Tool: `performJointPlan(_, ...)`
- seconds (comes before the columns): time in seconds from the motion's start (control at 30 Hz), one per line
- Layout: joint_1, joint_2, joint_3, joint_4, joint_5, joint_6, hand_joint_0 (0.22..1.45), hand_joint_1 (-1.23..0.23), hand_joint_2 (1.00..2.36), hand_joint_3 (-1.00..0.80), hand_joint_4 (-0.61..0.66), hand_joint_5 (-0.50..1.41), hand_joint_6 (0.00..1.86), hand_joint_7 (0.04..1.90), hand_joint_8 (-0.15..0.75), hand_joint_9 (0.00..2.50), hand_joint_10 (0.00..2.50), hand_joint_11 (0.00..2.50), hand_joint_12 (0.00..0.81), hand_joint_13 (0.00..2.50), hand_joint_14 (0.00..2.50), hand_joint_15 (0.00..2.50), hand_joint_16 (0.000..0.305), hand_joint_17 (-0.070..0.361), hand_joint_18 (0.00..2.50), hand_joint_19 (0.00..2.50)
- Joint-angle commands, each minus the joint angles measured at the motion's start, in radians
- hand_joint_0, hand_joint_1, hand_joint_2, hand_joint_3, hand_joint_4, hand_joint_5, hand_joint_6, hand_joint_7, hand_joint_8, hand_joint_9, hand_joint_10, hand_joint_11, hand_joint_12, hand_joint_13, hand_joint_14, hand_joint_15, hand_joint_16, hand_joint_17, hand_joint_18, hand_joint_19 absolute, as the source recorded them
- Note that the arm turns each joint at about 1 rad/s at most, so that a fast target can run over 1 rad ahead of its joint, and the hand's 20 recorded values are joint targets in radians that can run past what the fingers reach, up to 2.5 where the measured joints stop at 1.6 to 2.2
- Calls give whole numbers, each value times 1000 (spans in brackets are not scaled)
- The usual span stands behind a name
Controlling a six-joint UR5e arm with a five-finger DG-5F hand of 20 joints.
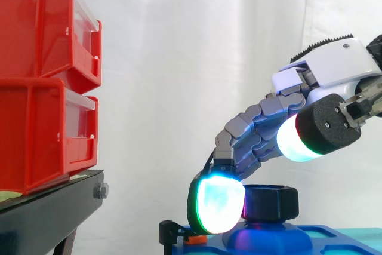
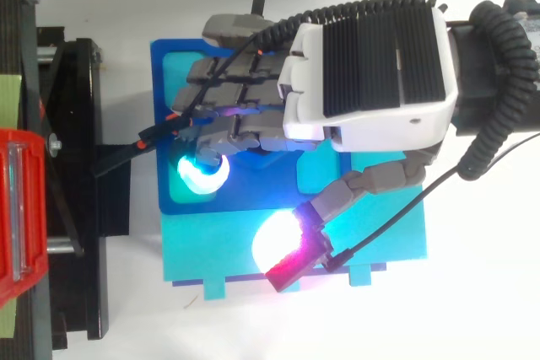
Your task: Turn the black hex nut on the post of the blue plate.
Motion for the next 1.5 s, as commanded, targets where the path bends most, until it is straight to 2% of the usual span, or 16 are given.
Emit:
performJointPlan(0.0, -5, 0, -1, 1, -3, 1, 463, -361, 1000, -500, 158, -210, 502, 779, 204, 245, 0, 11, 334, 38, 2, 59, 52, 117, 0, 161)
performJointPlan(0.33, -15, 0, 0, 6, -14, -12, 463, -361, 1000, -500, 159, -211, 503, 779, 204, 245, 0, 15, 334, 38, 2, 59, 52, 117, 0, 159)
performJointPlan(0.57, -26, -1, 6, 26, -37, -24, 463, -360, 1000, -500, 156, -210, 502, 781, 204, 245, 0, 18, 334, 38, 1, 60, 52, 117, 0, 163)
performJointPlan(0.63, -37, -1, 8, 30, -55, -38, 463, -360, 1000, -500, 156, -210, 502, 781, 204, 251, 0, 14, 334, 38, 2, 59, 52, 116, 0, 152)
performJointPlan(0.73, -41, -1, 8, 29, -61, -45, 463, -360, 1000, -500, 157, -210, 502, 780, 204, 247, 0, 19, 335, 38, 2, 59, 52, 117, 0, 165)
performJointPlan(0.8, -54, -1, 8, 24, -73, -59, 463, -360, 1000, -500, 157, -210, 502, 780, 204, 246, 0, 14, 335, 38, 0, 56, 52, 117, 0, 164)
performJointPlan(1.0, -71, -1, 8, 24, -90, -73, 464, -361, 1000, -500, 159, -210, 502, 778, 205, 248, 0, 16, 335, 38, 0, 59, 52, 116, 0, 165)
performJointPlan(1.03, -81, -1, 8, 24, -104, -84, 464, -361, 1000, -500, 158, -210, 502, 780, 204, 248, 0, 8, 334, 37, 1, 56, 52, 116, 0, 165)
performJointPlan(1.1, -84, -1, 8, 24, -109, -85, 464, -360, 1000, -500, 157, -210, 502, 780, 204, 245, 0, 13, 335, 37, 2, 62, 52, 117, 0, 166)
performJointPlan(1.47, -129, 0, 8, 18, -150, -115, 464, -360, 1000, -500, 158, -210, 502, 780, 205, 243, 1, 17, 334, 40, 1, 60, 52, 116, 0, 156)
